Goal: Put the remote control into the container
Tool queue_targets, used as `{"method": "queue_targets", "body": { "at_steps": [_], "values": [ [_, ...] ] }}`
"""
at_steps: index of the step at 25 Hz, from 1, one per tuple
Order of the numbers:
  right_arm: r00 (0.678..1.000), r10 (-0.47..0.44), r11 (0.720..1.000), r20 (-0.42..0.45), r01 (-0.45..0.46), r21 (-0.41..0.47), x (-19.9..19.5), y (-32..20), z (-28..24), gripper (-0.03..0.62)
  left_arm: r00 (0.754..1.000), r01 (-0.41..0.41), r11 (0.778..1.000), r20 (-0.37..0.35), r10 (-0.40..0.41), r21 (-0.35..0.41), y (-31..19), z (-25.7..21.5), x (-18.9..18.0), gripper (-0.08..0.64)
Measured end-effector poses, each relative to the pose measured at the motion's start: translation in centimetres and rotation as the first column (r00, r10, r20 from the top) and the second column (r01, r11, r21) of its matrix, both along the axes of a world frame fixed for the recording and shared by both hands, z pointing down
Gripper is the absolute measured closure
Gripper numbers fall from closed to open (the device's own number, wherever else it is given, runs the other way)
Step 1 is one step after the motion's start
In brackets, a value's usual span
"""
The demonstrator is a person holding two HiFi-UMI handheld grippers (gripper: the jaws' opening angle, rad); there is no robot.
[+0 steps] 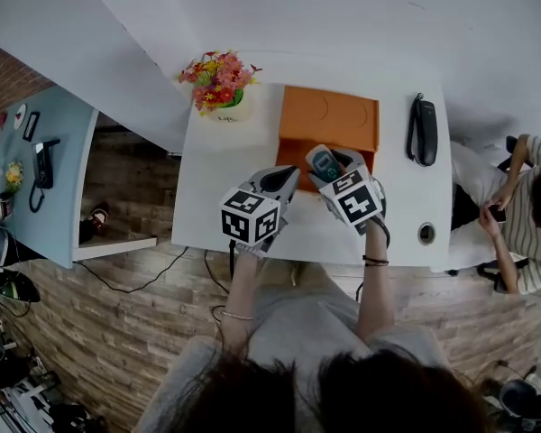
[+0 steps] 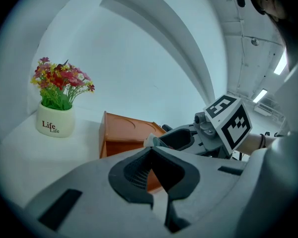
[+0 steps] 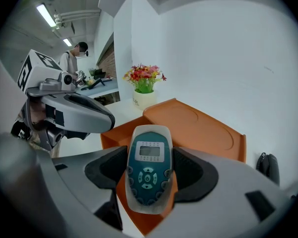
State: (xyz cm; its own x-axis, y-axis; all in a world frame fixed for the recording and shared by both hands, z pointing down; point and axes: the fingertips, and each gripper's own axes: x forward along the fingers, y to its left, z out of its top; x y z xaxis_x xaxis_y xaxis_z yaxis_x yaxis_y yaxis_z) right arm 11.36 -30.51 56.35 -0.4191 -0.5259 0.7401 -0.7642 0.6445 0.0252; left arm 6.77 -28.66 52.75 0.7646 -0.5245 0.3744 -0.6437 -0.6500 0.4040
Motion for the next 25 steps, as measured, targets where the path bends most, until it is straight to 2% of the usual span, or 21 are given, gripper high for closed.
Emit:
{"method": "queue_targets", "body": {
  "at_steps": [25],
  "values": [
    [0.985,-0.127,0.977,-0.12,0.103,-0.187,-0.5,-0.7,6.4,0.307,0.999,0.012,0.997,0.038,-0.009,-0.08,-0.2,2.8,0.3,0.557]
  ]
}}
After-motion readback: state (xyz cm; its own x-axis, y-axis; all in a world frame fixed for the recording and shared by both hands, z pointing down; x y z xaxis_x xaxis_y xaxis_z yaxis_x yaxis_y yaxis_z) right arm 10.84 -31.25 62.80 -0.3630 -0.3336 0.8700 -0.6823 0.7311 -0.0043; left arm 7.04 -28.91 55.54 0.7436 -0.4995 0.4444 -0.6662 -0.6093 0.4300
